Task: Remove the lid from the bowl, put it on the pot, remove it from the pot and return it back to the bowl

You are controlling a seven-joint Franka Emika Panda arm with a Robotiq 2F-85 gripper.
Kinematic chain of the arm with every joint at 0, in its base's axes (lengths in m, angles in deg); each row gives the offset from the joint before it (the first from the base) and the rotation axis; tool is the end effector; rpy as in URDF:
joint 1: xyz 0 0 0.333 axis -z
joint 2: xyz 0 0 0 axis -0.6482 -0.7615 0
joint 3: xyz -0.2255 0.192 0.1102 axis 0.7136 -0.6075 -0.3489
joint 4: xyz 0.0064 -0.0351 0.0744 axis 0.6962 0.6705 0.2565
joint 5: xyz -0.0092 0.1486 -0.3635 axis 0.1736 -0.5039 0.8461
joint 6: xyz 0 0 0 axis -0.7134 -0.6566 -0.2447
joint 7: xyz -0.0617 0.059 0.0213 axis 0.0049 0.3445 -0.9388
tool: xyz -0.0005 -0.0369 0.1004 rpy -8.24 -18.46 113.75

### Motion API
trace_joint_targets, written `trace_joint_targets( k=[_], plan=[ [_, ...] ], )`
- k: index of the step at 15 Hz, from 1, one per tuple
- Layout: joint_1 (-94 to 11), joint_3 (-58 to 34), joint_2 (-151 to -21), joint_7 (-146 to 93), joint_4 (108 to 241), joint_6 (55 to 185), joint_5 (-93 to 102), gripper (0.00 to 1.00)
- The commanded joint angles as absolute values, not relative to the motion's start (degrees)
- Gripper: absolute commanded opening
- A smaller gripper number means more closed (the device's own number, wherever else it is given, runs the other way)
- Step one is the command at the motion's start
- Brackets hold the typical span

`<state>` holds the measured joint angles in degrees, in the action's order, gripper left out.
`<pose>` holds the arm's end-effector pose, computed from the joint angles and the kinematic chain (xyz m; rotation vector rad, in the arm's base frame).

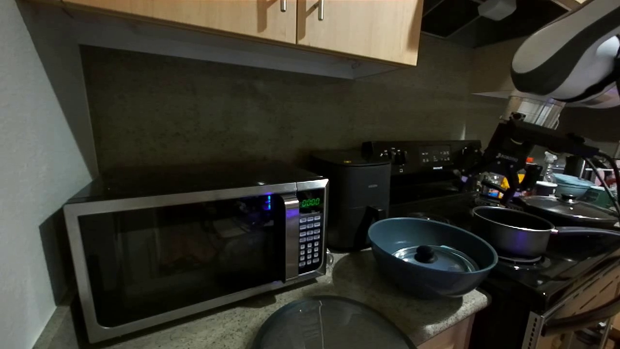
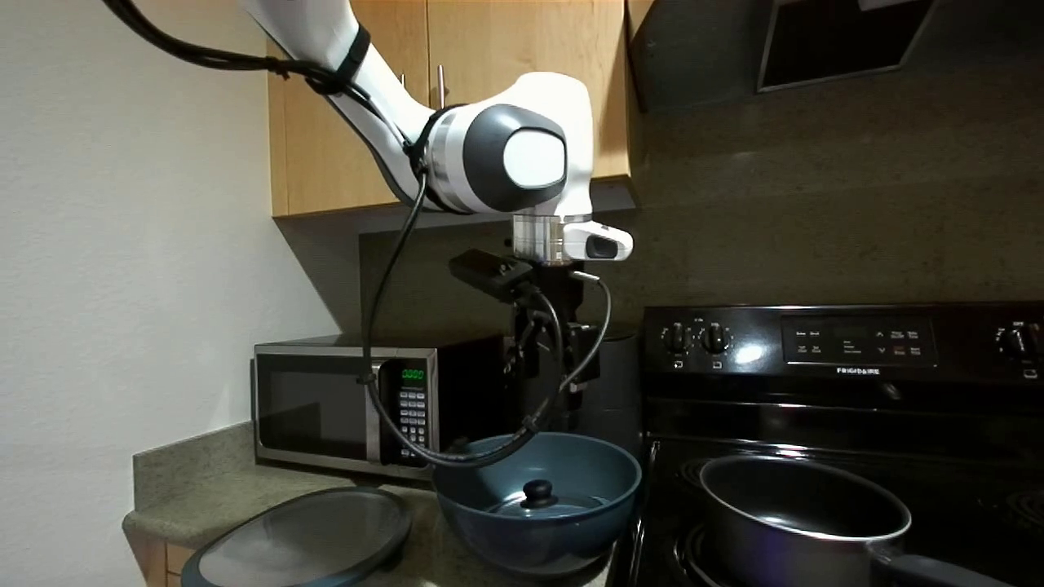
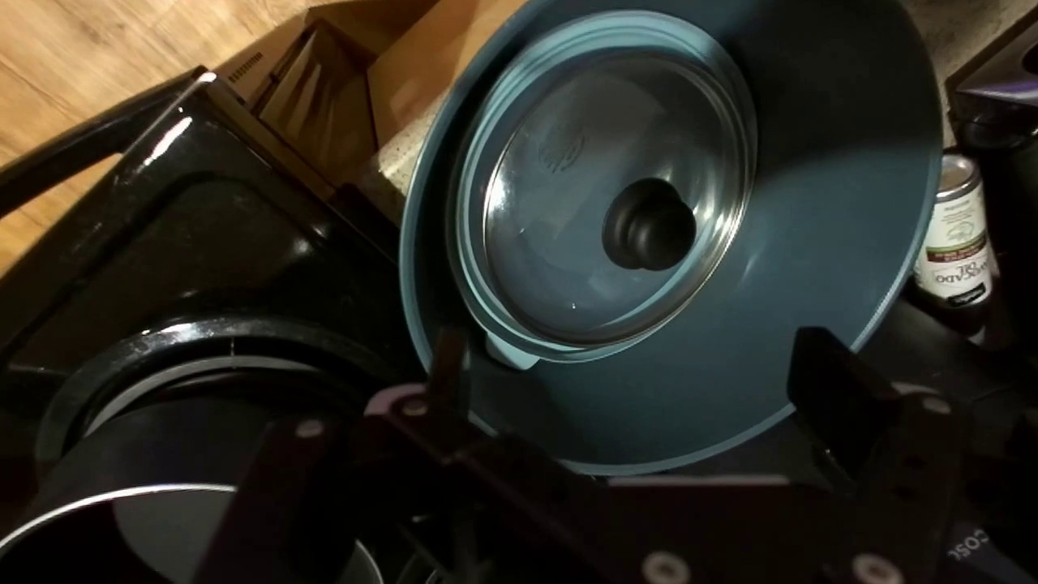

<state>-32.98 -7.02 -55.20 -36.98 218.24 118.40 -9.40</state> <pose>0.4609 -0.1331 0.4404 -2.7821 0.9534 -0.2920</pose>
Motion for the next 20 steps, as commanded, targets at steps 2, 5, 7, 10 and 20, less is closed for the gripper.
trace_joint_targets(
  k=[2,5,7,10,20],
  plan=[
    [-32.8,-6.4,-67.0,-34.6,210.8,121.8,-11.7,1.00],
    [-32.6,-6.4,-73.6,-33.8,205.6,120.0,-13.3,1.00],
    [-32.2,-6.5,-76.5,-35.6,202.5,118.0,-14.1,1.00],
    [-32.5,-6.7,-76.3,-36.4,203.6,119.8,-12.5,1.00],
    [-33.4,-8.8,-87.2,-35.2,196.2,119.9,-12.0,1.00]
  ],
)
